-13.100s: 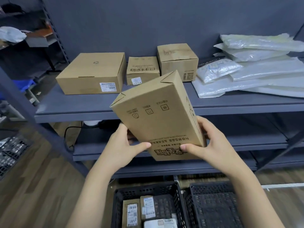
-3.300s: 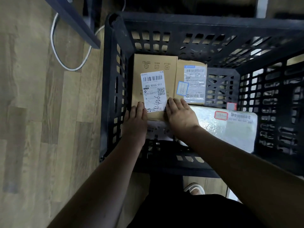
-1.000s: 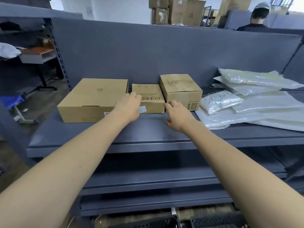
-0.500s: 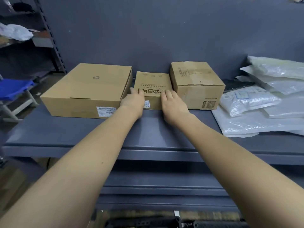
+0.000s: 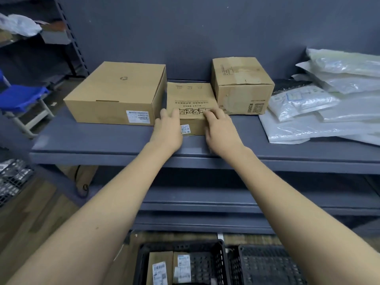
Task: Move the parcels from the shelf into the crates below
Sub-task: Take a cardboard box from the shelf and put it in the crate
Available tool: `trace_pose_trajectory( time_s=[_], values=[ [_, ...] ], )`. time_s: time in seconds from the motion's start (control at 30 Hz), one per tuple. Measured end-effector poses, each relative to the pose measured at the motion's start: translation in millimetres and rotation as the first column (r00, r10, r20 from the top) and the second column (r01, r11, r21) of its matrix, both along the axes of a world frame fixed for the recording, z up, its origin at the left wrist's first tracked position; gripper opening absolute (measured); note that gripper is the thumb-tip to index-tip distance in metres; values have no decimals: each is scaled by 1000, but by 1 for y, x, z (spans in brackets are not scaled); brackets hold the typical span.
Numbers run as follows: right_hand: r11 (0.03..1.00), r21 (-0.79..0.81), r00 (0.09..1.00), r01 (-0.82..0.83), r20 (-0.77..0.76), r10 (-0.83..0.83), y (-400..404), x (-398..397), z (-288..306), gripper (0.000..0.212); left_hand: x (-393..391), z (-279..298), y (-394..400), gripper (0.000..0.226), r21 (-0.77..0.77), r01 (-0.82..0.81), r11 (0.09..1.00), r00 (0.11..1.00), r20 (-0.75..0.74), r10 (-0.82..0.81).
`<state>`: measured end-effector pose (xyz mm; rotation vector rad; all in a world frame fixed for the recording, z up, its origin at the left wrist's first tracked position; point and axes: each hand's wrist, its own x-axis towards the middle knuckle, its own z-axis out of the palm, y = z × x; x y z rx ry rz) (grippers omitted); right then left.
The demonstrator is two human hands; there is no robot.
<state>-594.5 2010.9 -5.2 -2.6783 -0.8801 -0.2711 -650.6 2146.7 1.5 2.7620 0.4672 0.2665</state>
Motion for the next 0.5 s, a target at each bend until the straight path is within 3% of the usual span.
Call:
trace_pose_trajectory(
  time_s=[0.17,0.27,0.33,0.4,0.5],
  values=[
    [999,49,1000,10,13,-10,-27,-52,4,36,-58,-8,-27,66,-67,-15,998,998,57,19],
    [992,120,1000,25,9,-26,-43,-80,1,36,-91,-13,-41,64,-155,-39,987,987,149,62],
    [982,181,998,53,-42,-46,-54,-96,-6,46,-111,-17,-48,58,-242,-39,970,978,190,87],
    [969,228,988,97,-143,-66,-61,-109,-15,70,-126,-22,-53,52,-314,-41,949,968,221,115],
    [973,199,981,119,-174,-84,-67,-114,-27,90,-138,-29,-59,59,-373,-22,928,954,270,131]
  ],
)
